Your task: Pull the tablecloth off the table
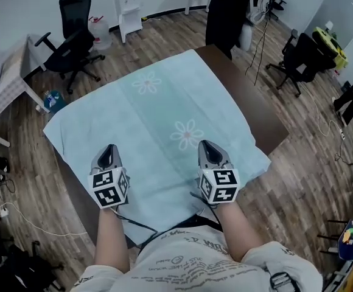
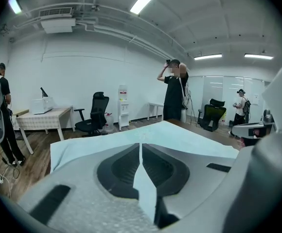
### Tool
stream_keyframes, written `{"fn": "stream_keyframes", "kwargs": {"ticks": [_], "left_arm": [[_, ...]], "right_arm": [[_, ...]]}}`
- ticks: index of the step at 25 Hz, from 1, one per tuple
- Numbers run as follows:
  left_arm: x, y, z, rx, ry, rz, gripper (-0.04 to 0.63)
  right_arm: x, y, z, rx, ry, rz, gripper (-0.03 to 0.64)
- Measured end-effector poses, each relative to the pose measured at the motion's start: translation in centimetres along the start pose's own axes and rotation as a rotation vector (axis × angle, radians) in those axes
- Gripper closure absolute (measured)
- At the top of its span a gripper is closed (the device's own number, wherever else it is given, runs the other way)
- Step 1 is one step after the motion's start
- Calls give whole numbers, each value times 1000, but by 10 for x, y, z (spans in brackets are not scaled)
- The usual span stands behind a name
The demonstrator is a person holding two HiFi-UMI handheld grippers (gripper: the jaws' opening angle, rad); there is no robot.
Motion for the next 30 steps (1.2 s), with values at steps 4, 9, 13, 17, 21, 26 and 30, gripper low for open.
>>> {"fn": "stream_keyframes", "kwargs": {"ticks": [4,9,13,17,21,26,30], "left_arm": [[28,-11,-19,10,6,-38,494],[63,-27,-58,-7,20,-137,425],[90,-44,-83,44,39,-212,354],[118,-78,-99,106,36,-334,291],[137,-110,-130,120,86,-429,258],[148,-143,-156,84,155,-531,256],[151,-160,-160,40,159,-571,252]], "right_arm": [[20,-20,37,22,-63,-34,601],[46,-41,75,71,-55,-105,510],[61,-64,105,103,-53,-186,431],[68,-94,136,96,-79,-281,369],[76,-120,164,72,-142,-362,347],[82,-154,192,106,-202,-470,344],[83,-179,203,118,-227,-551,345]]}}
Point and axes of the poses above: the fingertips, and each gripper's own axes: x forward along the fingers, z to its right, y out of its top, the point moved 2 cm from there along -x, backward along the fingers, and after that the axes turned 4 degrees about -z, right-handed, at the moved point
